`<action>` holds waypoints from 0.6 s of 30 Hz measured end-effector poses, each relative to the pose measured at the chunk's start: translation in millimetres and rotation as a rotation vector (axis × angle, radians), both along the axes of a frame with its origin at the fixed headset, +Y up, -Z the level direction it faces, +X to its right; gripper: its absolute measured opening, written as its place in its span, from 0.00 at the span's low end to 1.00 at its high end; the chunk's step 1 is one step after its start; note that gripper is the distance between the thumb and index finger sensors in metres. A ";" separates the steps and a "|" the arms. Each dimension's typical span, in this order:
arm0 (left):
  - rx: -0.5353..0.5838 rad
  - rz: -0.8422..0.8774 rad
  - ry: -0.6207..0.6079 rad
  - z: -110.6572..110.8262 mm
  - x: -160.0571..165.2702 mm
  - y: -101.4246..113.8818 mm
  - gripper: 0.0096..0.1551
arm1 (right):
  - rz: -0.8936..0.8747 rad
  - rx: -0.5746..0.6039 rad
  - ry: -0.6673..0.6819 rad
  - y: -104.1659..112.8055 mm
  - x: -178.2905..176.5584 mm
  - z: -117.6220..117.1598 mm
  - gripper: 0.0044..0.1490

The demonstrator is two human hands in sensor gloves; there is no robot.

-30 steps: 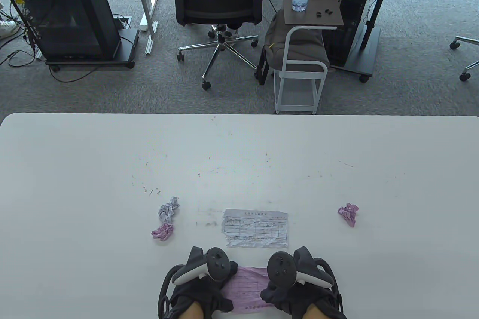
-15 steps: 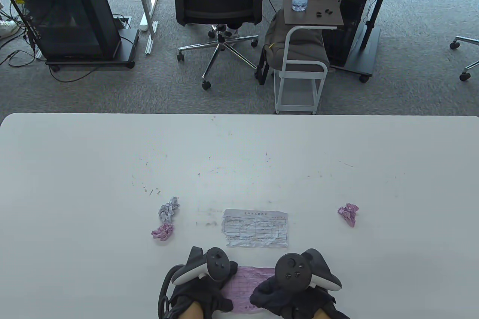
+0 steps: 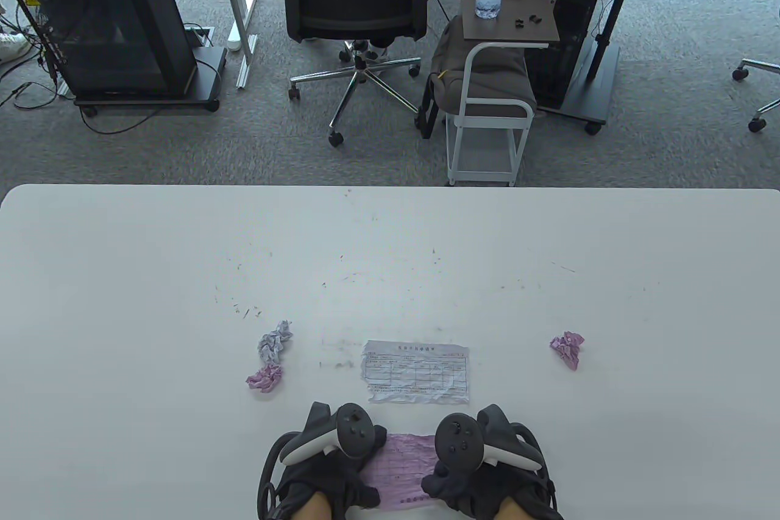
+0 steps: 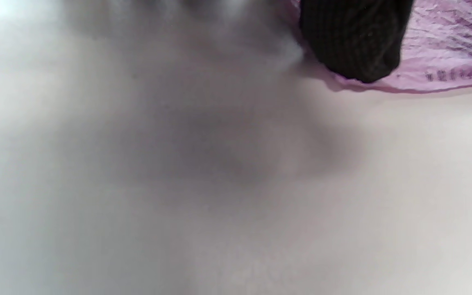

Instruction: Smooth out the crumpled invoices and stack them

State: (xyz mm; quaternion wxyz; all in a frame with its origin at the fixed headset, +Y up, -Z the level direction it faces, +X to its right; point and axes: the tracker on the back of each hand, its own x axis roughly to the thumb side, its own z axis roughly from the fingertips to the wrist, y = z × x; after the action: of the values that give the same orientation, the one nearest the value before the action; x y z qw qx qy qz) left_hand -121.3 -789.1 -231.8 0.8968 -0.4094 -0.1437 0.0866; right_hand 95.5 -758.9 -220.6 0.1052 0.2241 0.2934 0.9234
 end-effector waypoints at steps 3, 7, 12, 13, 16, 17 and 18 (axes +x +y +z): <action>-0.001 0.001 0.000 0.0 0.0 -0.1 0.53 | 0.007 -0.020 -0.014 -0.2 2.5 0.1 0.25; 0.000 0.006 0.000 -0.1 -0.2 -0.3 0.53 | 0.074 -0.063 0.021 -0.1 2.5 2.2 0.26; 0.000 0.008 0.001 -0.2 -0.4 -0.4 0.53 | 0.030 -0.083 0.028 0.6 3.4 3.0 0.27; 0.000 0.008 0.000 -0.3 -0.3 -0.4 0.53 | 0.013 -0.067 0.036 5.2 3.3 3.4 0.27; -0.002 0.007 0.000 -0.5 -0.4 -0.5 0.53 | -0.043 0.011 0.079 17.6 -1.0 6.5 0.27; -0.002 0.008 0.000 -0.7 -0.6 -0.5 0.53 | -0.046 0.017 0.087 19.6 -3.9 7.9 0.27; -0.002 0.008 0.000 -0.8 -0.6 -0.6 0.53 | -0.034 0.016 0.092 19.7 -5.9 8.6 0.27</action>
State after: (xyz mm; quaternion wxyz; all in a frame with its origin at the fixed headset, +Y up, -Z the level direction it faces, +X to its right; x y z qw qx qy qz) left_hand -121.9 -789.6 -232.6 0.8959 -0.4099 -0.1452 0.0906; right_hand 89.6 -739.2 -211.9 0.1053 0.2721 0.2867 0.9125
